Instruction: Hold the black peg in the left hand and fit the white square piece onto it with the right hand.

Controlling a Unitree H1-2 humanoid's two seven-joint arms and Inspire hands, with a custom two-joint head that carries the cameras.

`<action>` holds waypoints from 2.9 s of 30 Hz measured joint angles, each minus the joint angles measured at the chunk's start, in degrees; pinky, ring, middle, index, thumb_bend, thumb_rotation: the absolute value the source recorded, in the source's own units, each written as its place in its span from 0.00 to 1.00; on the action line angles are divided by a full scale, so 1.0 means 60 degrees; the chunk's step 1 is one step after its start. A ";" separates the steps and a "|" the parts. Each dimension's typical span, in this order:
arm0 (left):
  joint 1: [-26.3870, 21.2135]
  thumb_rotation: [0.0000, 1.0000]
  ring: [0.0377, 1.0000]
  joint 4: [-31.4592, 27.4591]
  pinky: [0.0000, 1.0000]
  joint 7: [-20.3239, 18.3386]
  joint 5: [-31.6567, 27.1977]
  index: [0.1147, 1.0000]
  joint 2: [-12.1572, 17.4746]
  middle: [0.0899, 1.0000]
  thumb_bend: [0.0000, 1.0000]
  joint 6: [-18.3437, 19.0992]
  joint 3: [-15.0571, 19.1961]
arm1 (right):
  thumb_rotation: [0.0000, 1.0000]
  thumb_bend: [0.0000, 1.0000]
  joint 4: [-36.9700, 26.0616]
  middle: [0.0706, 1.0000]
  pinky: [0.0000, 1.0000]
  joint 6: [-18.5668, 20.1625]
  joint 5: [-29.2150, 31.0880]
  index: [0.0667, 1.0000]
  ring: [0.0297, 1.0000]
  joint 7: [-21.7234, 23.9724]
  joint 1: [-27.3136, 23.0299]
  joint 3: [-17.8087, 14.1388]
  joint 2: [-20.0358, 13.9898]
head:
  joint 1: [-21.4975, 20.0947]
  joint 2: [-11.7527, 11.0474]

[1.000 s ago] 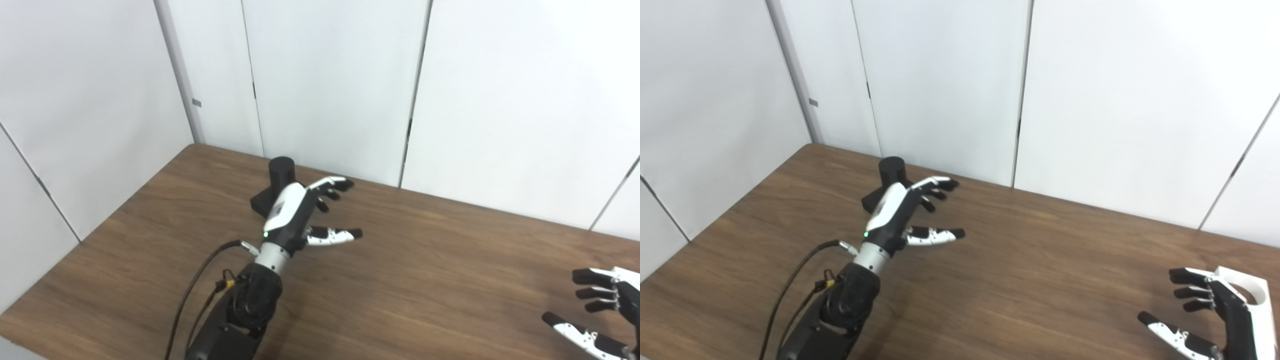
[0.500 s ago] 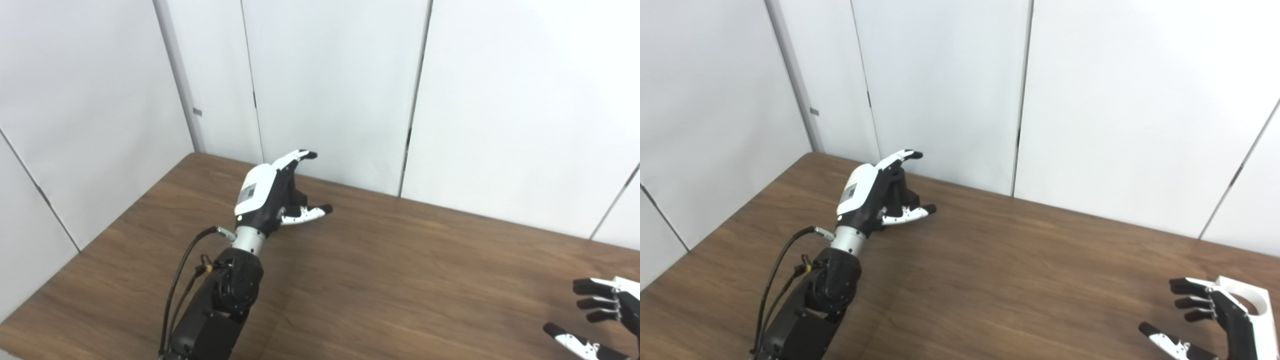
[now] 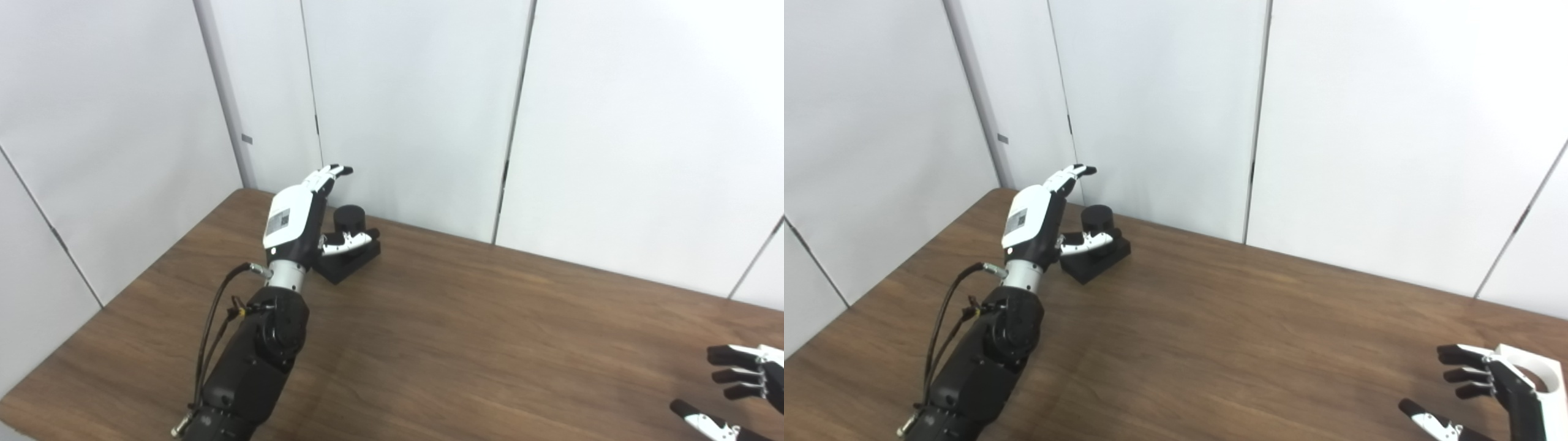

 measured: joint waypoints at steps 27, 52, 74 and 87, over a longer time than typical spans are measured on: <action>-0.0474 0.66 1.00 0.0835 0.83 -0.1321 0.1768 0.87 0.0932 1.00 1.00 0.3445 -0.1493 | 0.00 0.62 -0.0234 0.60 0.47 0.0108 -0.0004 0.59 0.55 0.0103 0.0006 -0.0005 0.0037 | -0.0015 0.0191; -0.1044 0.64 1.00 0.2387 0.81 -0.1745 0.1658 0.74 0.0949 1.00 1.00 0.3968 -0.2171 | 0.00 0.61 -0.0519 0.59 0.46 0.0143 0.0053 0.58 0.54 0.0228 0.0103 -0.0065 0.0038 | -0.0059 0.0396; -0.1660 0.60 1.00 0.3813 0.90 -0.1794 0.1688 0.73 0.0748 1.00 1.00 0.3996 -0.2721 | 0.00 0.60 -0.0455 0.59 0.45 0.0137 0.0081 0.58 0.53 0.0227 0.0056 -0.0095 0.0042 | -0.0117 0.0454; -0.1950 0.06 0.89 0.3841 0.91 -0.2438 0.0955 0.41 0.1225 0.84 0.52 0.3185 -0.3100 | 0.00 0.57 -0.0525 0.59 0.43 0.0136 0.0141 0.57 0.52 0.0227 0.0083 -0.0123 0.0039 | -0.0146 0.0557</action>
